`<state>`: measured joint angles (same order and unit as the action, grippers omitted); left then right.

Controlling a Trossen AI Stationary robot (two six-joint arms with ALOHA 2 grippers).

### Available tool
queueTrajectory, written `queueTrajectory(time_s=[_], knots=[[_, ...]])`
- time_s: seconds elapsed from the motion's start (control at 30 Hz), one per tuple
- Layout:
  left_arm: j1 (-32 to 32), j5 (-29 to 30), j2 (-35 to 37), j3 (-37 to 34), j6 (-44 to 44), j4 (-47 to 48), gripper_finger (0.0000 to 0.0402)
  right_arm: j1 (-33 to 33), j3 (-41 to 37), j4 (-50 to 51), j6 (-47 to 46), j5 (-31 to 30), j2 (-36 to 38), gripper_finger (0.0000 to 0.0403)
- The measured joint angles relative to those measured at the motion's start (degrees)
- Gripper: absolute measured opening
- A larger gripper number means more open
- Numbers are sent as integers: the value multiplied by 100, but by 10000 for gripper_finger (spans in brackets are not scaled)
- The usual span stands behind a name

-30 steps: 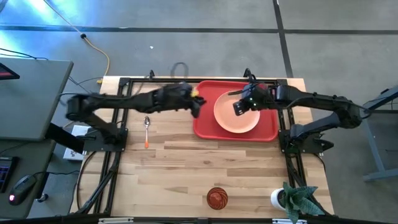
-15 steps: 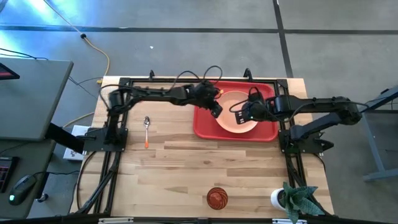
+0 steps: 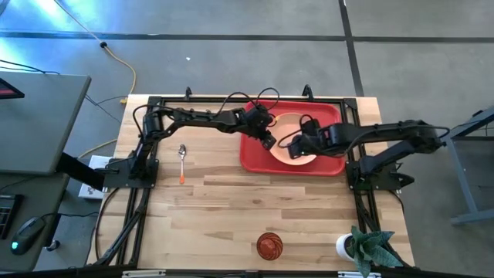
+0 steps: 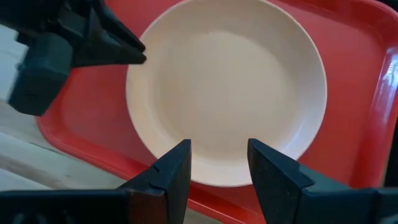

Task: Pick and place plate/cup/fork/spoon on tray
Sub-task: Put the glass on the red tray to the left of the pink plate

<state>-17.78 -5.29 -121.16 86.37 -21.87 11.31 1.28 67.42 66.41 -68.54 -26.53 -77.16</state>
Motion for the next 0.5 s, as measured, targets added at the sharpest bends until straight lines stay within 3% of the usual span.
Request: queueTrajectory(time_s=[0.27,0.5], knots=[[8,185,721,-2,268,373,60,0,-4,38,304,28,-30,149],[272,1426,1689,-5,1346,842,43,-15,-7,55,764,-84,431,149]])
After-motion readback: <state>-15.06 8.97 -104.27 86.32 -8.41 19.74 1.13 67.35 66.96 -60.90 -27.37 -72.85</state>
